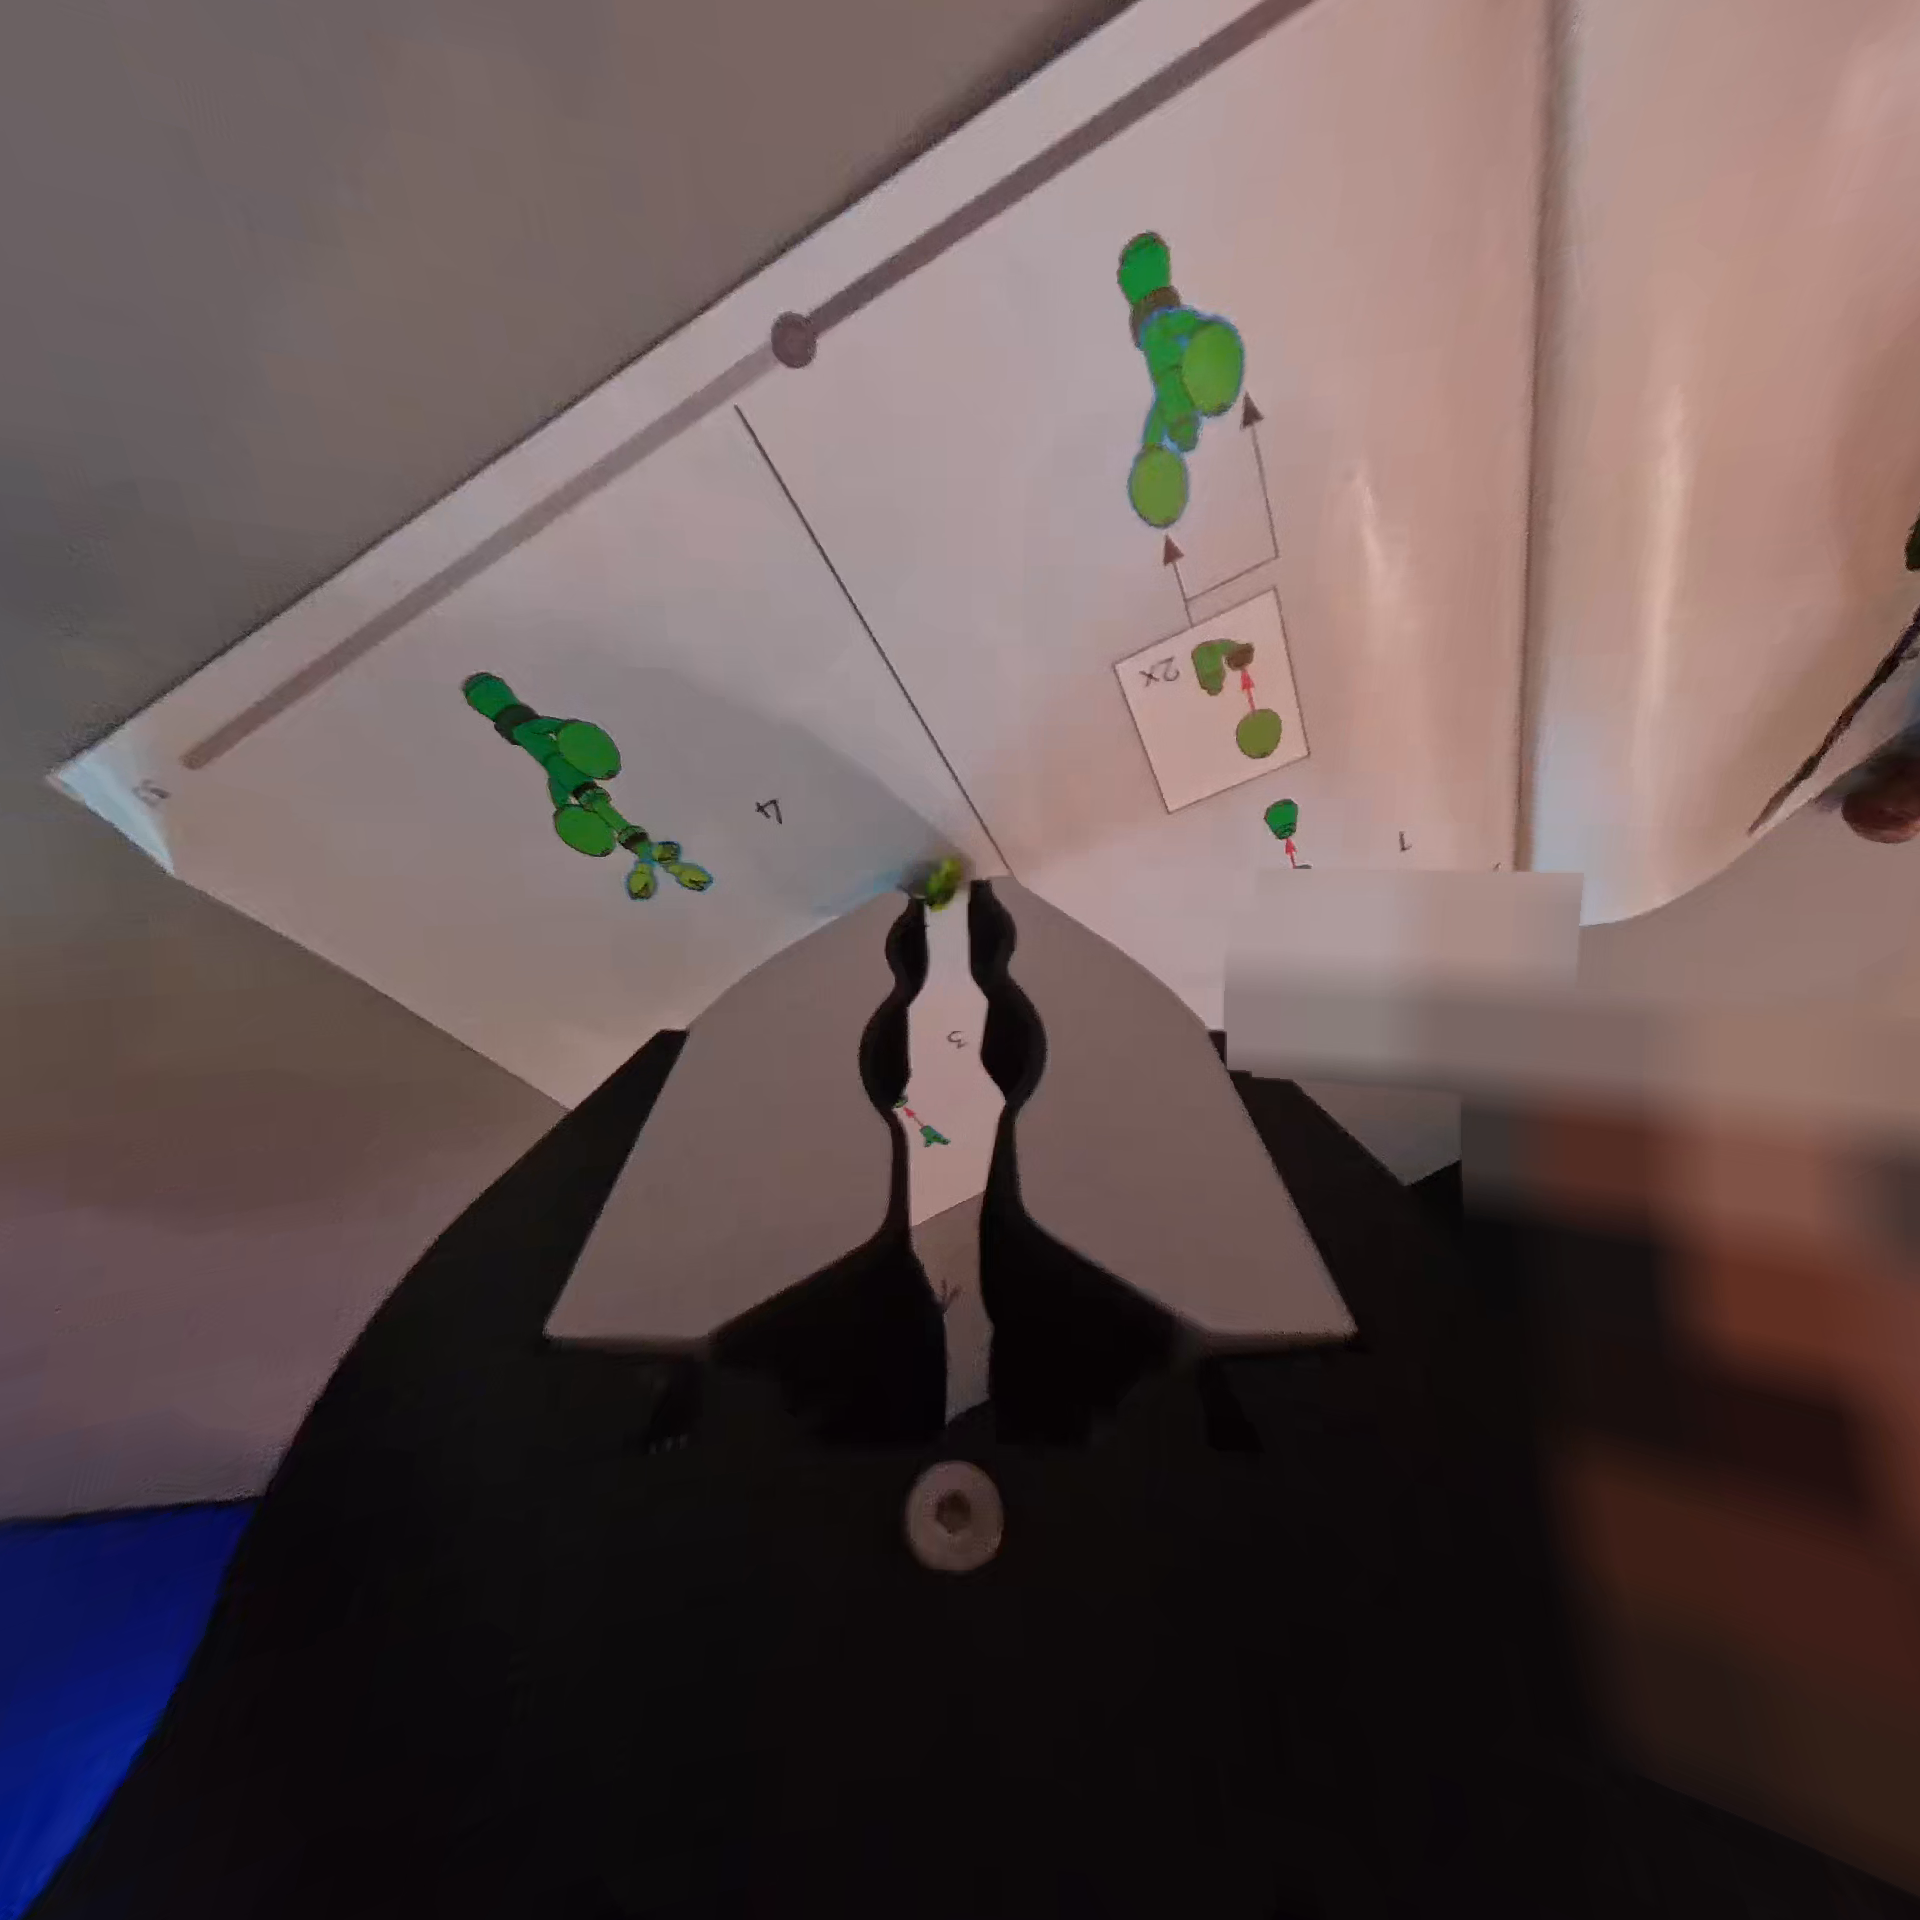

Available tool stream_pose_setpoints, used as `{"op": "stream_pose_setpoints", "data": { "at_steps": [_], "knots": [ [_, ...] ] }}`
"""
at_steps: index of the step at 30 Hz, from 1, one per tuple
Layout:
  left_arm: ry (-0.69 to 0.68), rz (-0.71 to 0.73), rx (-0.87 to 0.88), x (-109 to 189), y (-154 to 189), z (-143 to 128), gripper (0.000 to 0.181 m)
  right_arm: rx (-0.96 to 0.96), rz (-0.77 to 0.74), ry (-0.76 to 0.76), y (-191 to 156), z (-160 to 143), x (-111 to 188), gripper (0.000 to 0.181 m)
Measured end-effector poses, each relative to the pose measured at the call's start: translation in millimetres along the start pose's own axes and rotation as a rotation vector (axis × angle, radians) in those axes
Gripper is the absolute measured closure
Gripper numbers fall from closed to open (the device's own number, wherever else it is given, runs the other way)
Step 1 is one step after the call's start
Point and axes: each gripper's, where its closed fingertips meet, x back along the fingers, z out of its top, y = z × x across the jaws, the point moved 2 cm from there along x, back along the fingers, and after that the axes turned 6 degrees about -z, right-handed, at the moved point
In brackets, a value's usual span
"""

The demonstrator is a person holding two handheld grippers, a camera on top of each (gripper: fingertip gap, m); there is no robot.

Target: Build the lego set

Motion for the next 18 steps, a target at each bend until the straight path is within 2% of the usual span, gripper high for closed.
{"op": "stream_pose_setpoints", "data": {
  "at_steps": [4, 5, 7, 9, 10, 11, 15, 18],
  "knots": [
    [-0.007, -0.003, 0.002, -1, 0, -1, 0.173, -0.111, -0.046, 0.013, 1, -6, 5, 0.166],
    [-0.006, -0.007, 0.003, -1, 0, -1, 0.173, -0.198, -0.061, 0.033, 2, -8, 10, 0.166],
    [-0.001, -0.010, 0.008, 0, 1, 0, 0.173, -0.491, -0.072, 0.100, 1, -13, 22, 0.163],
    [0.006, -0.013, 0.015, 0, 1, 0, 0.173, -0.874, -0.042, 0.342, 2, -2, 36, 0.159],
    [0.011, -0.016, 0.018, 0, 2, 1, 0.173, -1.016, -0.010, 0.483, 0, 5, 42, 0.157],
    [0.015, -0.019, 0.020, 0, 2, 1, 0.173, -1.118, -0.039, 0.552, -1, 4, 42, 0.157],
    [0.007, -0.030, 0.021, -1, 4, 0, 0.173, -1.181, -0.251, 0.568, -13, -6, 19, 0.165],
    [-0.003, -0.023, 0.015, -2, 3, -1, 0.173, -1.239, -0.252, 0.573, -11, -9, 10, 0.167]
  ]
}}
